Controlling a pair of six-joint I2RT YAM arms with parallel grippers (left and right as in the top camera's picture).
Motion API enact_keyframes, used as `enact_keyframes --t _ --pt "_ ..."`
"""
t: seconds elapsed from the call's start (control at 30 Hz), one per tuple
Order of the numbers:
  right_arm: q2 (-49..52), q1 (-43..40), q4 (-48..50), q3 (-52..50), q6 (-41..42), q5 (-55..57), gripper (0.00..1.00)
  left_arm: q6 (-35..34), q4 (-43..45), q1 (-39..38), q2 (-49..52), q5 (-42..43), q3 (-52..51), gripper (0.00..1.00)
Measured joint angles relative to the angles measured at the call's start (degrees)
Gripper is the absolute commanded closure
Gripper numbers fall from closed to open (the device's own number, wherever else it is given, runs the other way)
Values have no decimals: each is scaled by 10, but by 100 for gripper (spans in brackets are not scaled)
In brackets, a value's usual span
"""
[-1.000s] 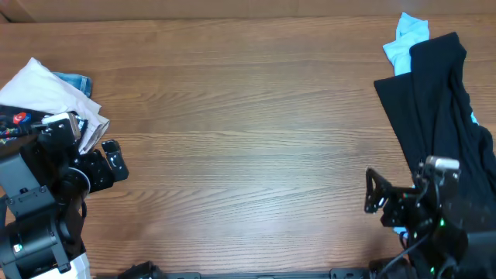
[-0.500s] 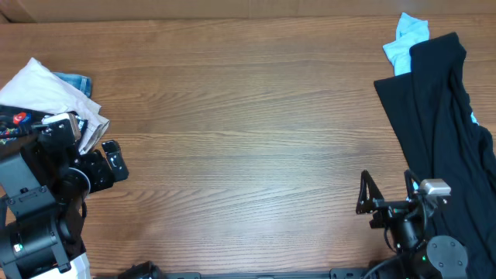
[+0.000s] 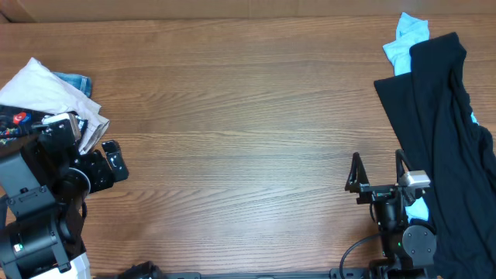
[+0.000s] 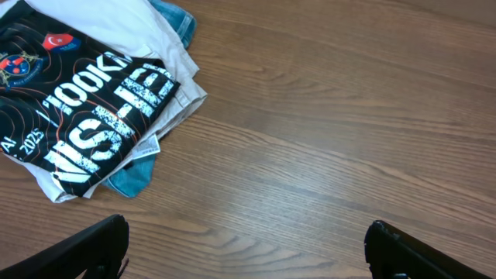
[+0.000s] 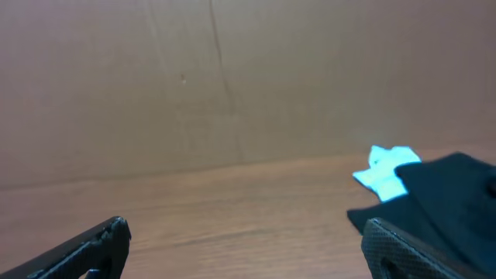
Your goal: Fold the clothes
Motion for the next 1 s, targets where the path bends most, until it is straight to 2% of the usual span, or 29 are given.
enact_keyframes --t 0.1,1.0 --pt "2 0 -56 0 -15 2 0 0 0 0 0 0 0 0" --pt "2 0 -53 0 -32 -6 0 0 0 -2 0 0 0 0"
